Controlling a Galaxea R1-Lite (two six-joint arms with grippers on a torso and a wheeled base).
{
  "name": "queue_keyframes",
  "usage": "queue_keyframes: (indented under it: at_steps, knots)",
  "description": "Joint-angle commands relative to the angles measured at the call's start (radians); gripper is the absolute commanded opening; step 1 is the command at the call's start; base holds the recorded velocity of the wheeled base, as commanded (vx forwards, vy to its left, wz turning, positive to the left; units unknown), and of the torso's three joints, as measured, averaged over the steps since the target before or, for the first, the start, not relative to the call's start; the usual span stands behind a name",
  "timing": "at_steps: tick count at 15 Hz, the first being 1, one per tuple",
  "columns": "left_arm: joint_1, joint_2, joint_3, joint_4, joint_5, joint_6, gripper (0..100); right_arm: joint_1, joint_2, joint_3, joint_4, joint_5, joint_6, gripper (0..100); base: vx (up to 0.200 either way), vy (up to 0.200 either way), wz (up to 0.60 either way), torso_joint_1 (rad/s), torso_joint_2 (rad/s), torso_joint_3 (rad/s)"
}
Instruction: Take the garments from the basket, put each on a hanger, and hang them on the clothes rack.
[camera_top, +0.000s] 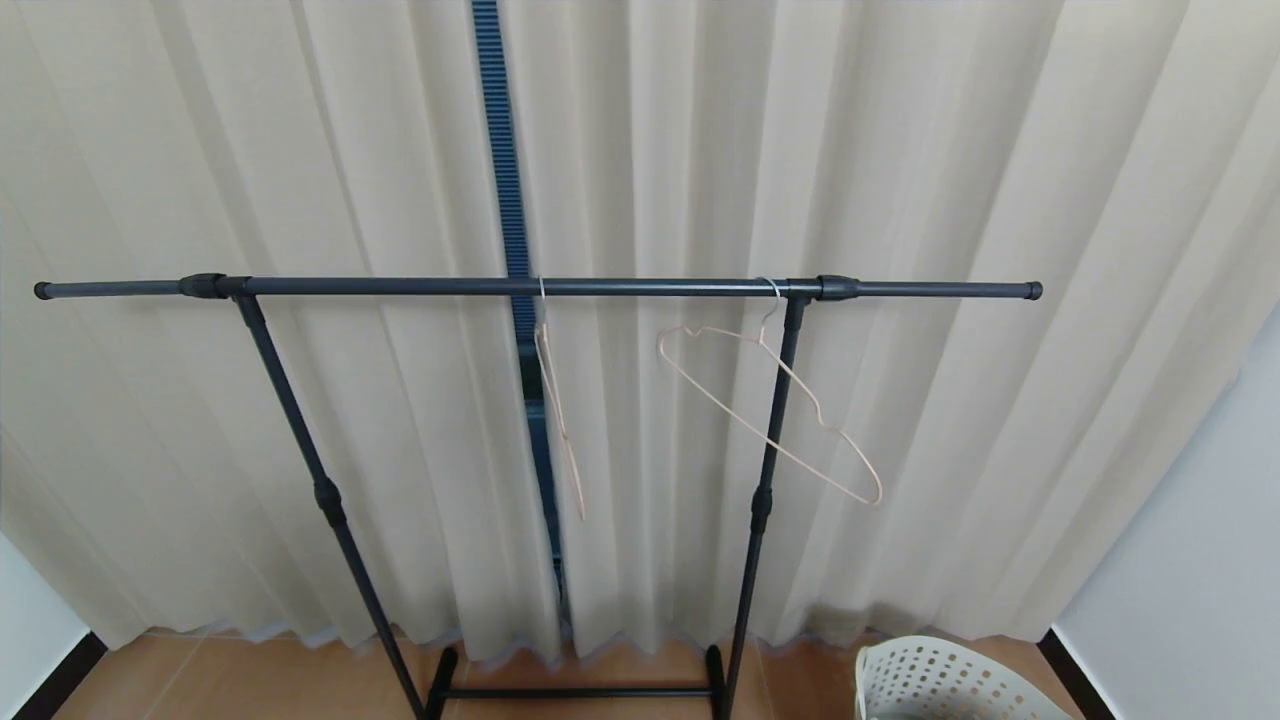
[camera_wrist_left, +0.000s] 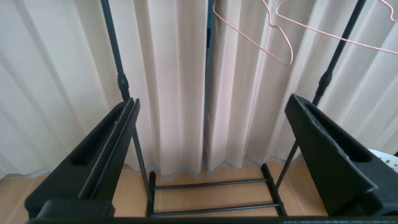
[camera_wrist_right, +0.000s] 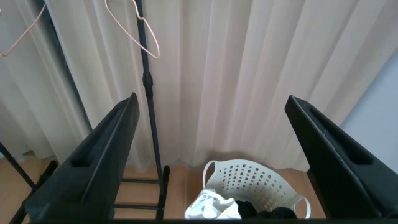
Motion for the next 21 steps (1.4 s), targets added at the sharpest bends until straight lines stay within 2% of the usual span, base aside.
queue_keyframes:
  at_steps: [1, 7, 21]
  knots:
    - [0.000, 0.001, 0.001, 0.000, 0.000, 0.000, 100, 0.000, 0.001, 0.001, -0.002, 0.000, 0.000, 100, 0.000, 0.000, 0.00, 0.000, 0.00, 0.000]
    - [0.001, 0.001, -0.001, 0.000, -0.001, 0.000, 100, 0.000, 0.001, -0.001, 0.002, 0.006, -0.018, 100, 0.000, 0.000, 0.00, 0.000, 0.00, 0.000]
    - [0.000, 0.001, -0.001, 0.001, -0.006, 0.003, 100, 0.000, 0.001, -0.001, -0.001, 0.004, -0.001, 100, 0.000, 0.000, 0.00, 0.000, 0.00, 0.000]
